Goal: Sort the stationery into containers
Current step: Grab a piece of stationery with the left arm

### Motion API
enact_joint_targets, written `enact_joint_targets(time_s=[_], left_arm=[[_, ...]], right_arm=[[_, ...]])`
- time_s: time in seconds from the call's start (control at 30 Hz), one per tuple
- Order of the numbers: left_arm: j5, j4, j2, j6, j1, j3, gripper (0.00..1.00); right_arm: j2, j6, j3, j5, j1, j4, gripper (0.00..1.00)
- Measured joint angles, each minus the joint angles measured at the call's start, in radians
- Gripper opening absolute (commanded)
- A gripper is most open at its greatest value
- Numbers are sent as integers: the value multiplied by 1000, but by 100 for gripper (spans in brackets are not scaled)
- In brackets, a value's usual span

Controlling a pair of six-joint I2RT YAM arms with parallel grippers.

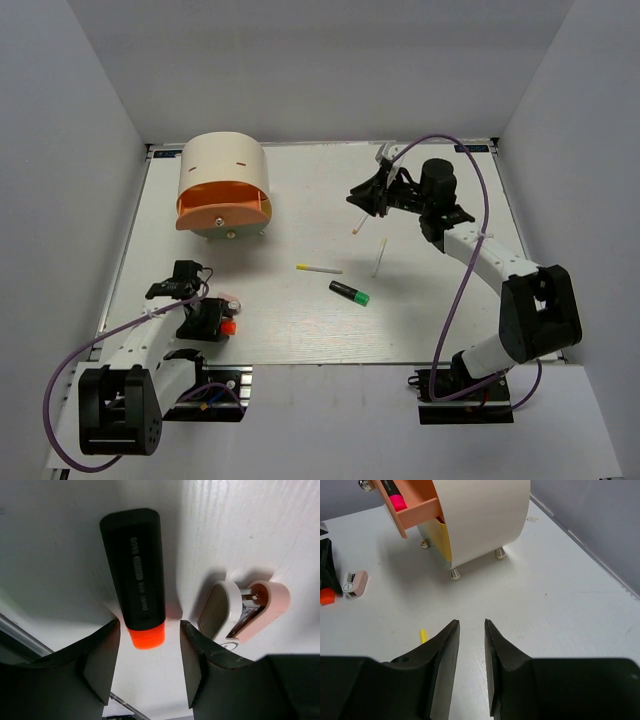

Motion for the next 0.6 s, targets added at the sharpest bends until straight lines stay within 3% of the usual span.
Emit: enact_joint_targets(time_s=[0.13, 0.27, 0.4, 0.5, 0.6], left_arm=[[0, 12, 2, 0, 0, 1, 61], [0, 22, 7, 2, 0, -1, 51], [11, 32, 17, 1, 0, -2, 31], [12, 34, -2, 3, 0, -6, 22], [3, 24, -60, 13, 0, -8, 15]], right_arm=[[-14, -2, -23, 0, -5, -11, 33], [-15, -2, -30, 0, -7, -15, 33], [-18, -2, -40, -1, -10, -15, 33], [-19, -2, -41, 0, -11, -16, 33], [-26, -2, -44, 0, -11, -15, 44]])
